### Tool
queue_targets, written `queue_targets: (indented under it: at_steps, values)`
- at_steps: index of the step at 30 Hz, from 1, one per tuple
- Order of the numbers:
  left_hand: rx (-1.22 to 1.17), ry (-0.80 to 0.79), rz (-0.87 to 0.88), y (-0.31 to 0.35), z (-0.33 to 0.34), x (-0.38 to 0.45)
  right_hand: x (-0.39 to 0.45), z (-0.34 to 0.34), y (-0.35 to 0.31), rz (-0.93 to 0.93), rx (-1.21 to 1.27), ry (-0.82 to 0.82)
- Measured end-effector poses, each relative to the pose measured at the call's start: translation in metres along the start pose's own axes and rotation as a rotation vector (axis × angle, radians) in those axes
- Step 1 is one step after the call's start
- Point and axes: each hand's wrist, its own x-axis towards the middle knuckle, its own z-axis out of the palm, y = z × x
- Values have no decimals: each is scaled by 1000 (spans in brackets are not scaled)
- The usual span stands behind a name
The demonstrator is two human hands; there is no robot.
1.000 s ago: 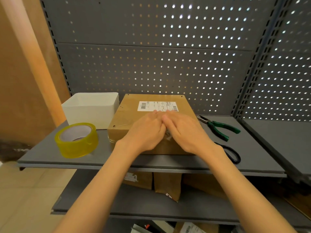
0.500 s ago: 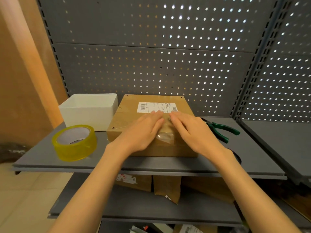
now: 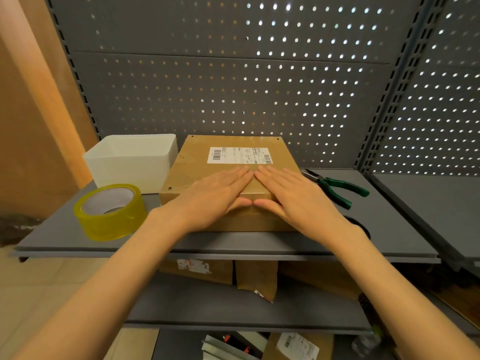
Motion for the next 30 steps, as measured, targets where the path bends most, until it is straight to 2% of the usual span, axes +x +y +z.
queue_targets:
  at_steps: [2, 6, 10, 13, 16, 20, 26, 30]
  values:
    - [39, 98, -45, 6, 4, -5, 0, -2, 1, -16, 5, -26]
    - [31, 344, -57, 14, 18, -12, 2, -6, -7, -69, 39, 28]
    - [-8, 363, -26, 14, 16, -14, 1, -4, -13, -60, 167, 0]
    - [-170, 323, -27, 8, 13, -14, 2, -12, -13, -25, 295, -48]
    - [-296, 292, -60, 6, 12, -13, 0, -15, -17, 32, 445, 16]
    - [-320, 420, -97, 9, 20, -13, -4, -3, -24, 71, 422, 170]
    - [-305, 451, -113, 11, 21, -16, 0, 1, -25, 83, 354, 176]
    - [-61, 424, -130, 22, 17, -21, -7, 8, -33, 98, 129, 211]
